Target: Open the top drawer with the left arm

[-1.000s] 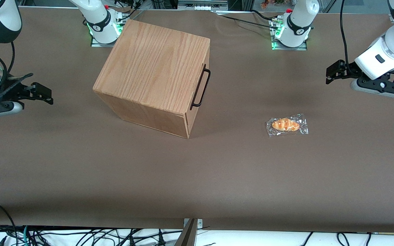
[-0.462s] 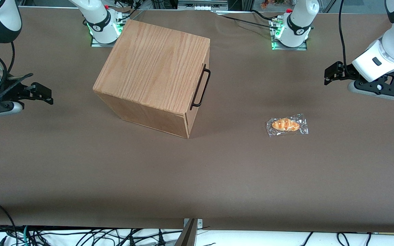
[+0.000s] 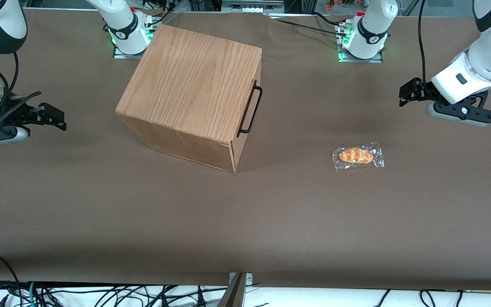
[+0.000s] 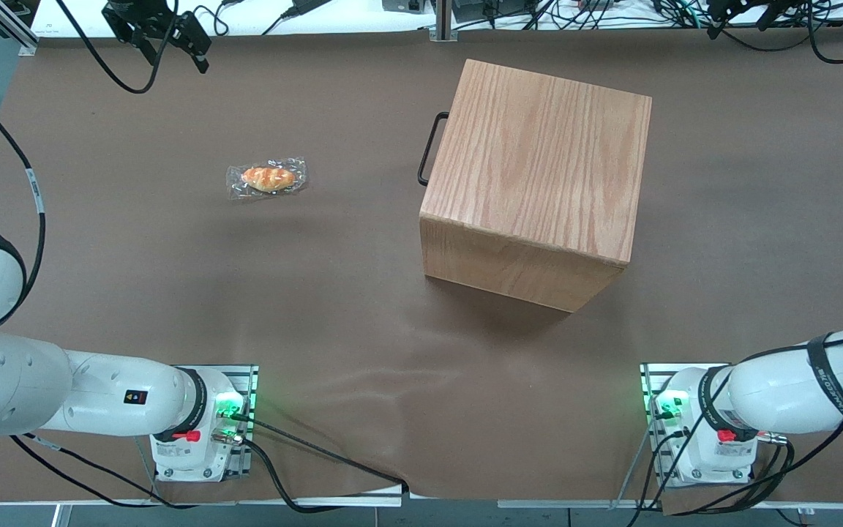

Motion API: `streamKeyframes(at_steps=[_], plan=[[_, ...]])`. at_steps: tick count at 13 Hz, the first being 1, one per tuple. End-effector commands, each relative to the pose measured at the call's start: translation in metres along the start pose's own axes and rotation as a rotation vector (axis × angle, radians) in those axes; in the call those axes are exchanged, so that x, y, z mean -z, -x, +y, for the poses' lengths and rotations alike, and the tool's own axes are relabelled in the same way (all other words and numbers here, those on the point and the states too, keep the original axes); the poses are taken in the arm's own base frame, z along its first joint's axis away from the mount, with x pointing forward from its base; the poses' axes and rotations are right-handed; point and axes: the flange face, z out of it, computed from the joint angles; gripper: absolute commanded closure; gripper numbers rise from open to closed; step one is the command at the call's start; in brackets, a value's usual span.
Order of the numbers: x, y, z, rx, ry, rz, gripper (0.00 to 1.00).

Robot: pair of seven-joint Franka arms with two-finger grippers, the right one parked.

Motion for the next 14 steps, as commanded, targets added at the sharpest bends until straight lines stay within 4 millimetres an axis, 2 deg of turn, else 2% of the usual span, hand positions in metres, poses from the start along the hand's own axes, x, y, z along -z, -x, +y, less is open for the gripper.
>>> streamKeyframes(at_steps=[1, 3, 6, 9, 11, 14], plan=[[0.0, -0.007, 0.045, -0.077, 0.024, -0.017, 0.0], [-0.003, -0.018, 0.088, -0.133, 0.102, -0.019, 0.0], [-0.017, -0.044, 0.126, -0.175, 0.224, -0.034, 0.0], [-0.055, -0.074, 0.183, -0.242, 0.336, -0.05, 0.0], [-0.075, -0.078, 0.241, -0.305, 0.331, -0.004, 0.0], [-0.124, -0.09, 0.294, -0.338, 0.344, 0.006, 0.0]])
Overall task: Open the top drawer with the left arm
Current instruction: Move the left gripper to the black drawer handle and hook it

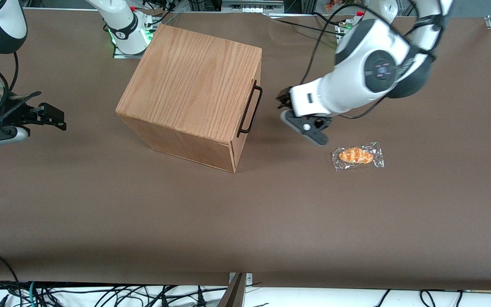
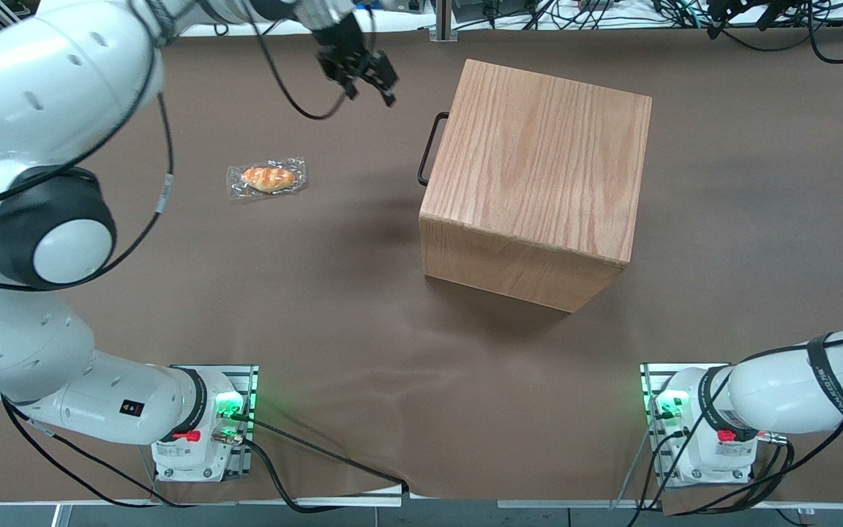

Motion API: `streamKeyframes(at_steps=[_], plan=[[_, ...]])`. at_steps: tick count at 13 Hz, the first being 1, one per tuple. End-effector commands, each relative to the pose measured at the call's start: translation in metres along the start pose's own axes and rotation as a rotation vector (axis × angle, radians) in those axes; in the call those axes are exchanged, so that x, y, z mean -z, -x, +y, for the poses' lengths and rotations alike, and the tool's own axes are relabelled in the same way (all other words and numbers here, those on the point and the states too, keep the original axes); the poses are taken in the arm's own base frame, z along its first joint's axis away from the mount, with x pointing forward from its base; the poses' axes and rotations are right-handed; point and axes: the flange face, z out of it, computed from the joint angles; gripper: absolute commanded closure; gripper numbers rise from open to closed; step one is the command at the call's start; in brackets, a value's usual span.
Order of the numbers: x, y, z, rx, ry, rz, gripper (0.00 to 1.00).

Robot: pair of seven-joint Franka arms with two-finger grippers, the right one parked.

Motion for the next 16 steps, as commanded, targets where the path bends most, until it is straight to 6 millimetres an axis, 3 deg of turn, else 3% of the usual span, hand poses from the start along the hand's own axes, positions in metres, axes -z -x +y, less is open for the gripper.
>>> streamKeyframes(at_steps=[1, 5, 11, 16], plan=[[-0.033, -0.021, 0.016, -0.019, 0.021, 0.015, 0.0], [-0.068, -0.026, 0.016, -0.023, 0.028, -0.027, 0.0], [-0.071, -0.024, 0.02, -0.025, 0.03, -0.038, 0.0], [-0.085, -0.025, 0.024, -0.033, 0.031, -0.055, 0.0]])
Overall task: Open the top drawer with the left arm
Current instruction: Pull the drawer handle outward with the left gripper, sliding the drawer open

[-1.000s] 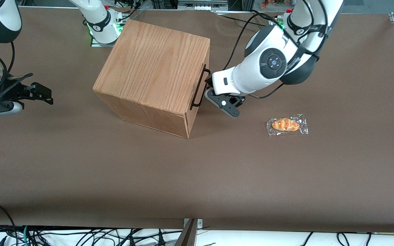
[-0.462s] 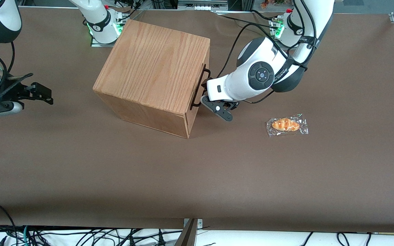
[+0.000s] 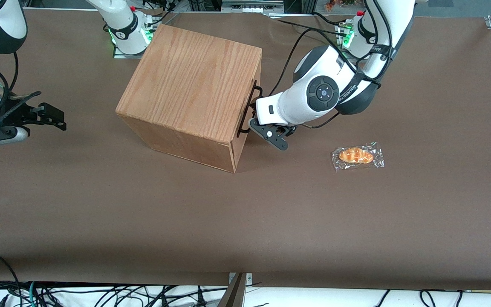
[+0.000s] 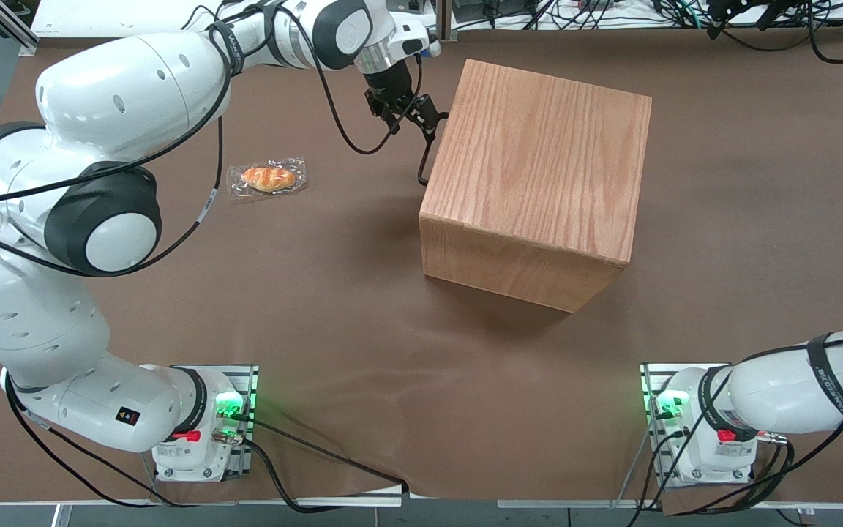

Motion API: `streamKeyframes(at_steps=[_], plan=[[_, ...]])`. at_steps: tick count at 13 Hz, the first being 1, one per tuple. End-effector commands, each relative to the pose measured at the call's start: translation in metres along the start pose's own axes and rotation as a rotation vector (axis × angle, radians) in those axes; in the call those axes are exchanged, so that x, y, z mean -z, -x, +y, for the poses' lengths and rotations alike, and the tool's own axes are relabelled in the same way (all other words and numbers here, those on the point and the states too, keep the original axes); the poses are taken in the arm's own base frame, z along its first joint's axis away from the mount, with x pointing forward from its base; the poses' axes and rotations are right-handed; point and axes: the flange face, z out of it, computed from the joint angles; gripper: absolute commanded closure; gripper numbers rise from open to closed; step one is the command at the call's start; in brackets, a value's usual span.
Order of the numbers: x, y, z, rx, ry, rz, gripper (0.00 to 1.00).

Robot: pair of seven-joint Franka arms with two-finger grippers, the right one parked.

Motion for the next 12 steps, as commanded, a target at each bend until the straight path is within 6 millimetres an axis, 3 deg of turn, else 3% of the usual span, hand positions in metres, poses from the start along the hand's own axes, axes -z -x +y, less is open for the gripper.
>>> streamKeyframes(at_steps=[1, 8, 12], plan=[[-0.005, -0.006, 0.005, -0.007, 0.012, -0.004, 0.0], [-0.016, -0.007, -0.004, -0.039, -0.07, -0.026, 0.0], [-0.007, -0.006, -0.02, -0.032, -0.086, -0.027, 0.0]])
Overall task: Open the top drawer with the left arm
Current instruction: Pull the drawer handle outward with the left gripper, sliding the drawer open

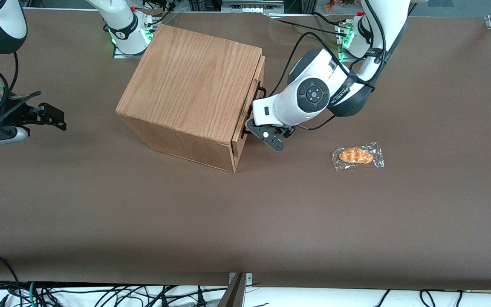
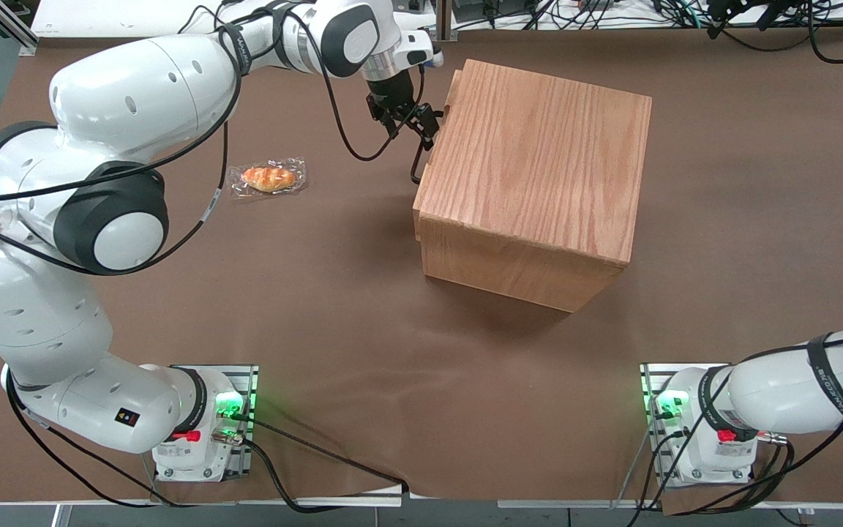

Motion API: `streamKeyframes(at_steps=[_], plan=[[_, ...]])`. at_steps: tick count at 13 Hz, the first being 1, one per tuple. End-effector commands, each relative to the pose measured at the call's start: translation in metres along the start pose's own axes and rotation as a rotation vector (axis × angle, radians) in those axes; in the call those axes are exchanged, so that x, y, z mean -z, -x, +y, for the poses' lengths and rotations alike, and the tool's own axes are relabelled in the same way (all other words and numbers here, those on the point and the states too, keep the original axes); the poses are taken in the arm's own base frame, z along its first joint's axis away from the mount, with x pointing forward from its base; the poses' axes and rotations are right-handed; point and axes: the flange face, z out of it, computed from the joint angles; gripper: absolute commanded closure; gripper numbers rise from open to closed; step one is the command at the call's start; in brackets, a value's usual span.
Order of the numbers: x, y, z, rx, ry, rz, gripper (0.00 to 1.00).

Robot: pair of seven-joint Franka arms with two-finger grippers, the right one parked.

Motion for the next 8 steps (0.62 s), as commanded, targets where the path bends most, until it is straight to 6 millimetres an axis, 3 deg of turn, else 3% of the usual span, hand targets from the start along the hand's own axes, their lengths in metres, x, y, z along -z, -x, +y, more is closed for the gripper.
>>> streamKeyframes(at_steps=[1, 5, 8], plan=[[0.006, -0.003, -0.017, -0.007, -0.032, -0.003, 0.0], [0.017, 0.002, -0.04, 0.025, -0.031, -0.021, 0.0], [0.015, 0.004, -0.044, 0.032, -0.031, -0.027, 0.0]])
